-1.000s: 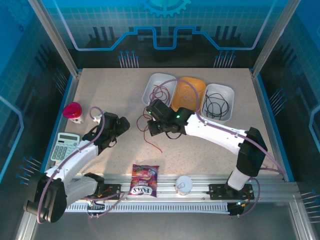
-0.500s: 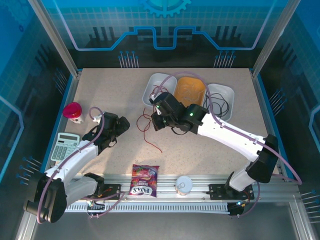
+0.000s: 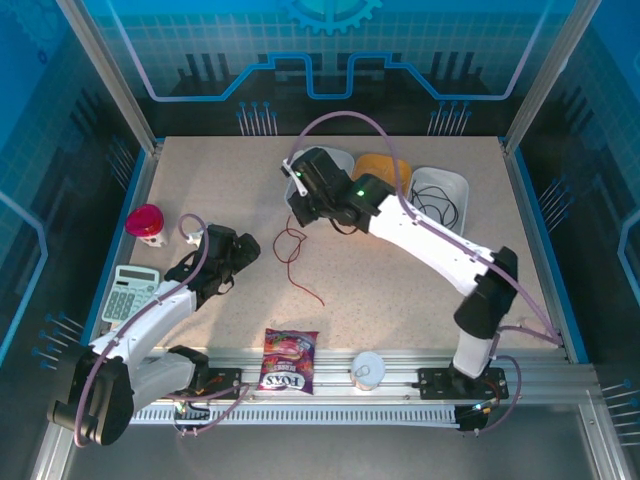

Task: Untangle the cables
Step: Place the cable in the container.

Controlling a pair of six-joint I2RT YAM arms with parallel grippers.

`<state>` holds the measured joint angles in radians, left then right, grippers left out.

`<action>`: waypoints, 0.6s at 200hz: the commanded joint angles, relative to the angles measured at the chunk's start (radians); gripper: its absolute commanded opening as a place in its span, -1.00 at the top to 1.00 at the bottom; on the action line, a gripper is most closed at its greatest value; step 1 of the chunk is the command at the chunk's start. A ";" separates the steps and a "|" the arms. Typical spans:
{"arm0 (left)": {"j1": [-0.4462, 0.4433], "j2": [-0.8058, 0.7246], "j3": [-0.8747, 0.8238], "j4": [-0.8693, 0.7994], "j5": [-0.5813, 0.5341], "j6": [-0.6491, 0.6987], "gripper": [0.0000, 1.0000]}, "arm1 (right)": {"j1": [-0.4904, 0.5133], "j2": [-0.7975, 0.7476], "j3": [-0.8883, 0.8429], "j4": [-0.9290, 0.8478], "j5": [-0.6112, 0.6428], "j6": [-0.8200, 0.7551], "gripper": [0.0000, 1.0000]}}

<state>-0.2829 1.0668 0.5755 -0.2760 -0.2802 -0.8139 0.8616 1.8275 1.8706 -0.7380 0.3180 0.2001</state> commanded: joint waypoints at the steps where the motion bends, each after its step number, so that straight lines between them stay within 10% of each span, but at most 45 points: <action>1: 0.009 -0.008 -0.015 0.018 0.022 -0.013 -0.98 | -0.016 0.089 0.093 -0.042 0.052 -0.086 1.00; 120: 0.010 -0.009 -0.013 0.006 0.033 -0.006 -0.99 | -0.047 0.428 0.435 -0.195 0.200 -0.171 1.00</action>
<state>-0.2821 1.0668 0.5694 -0.2646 -0.2626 -0.8139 0.8379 2.2219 2.2532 -0.8791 0.4641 0.0563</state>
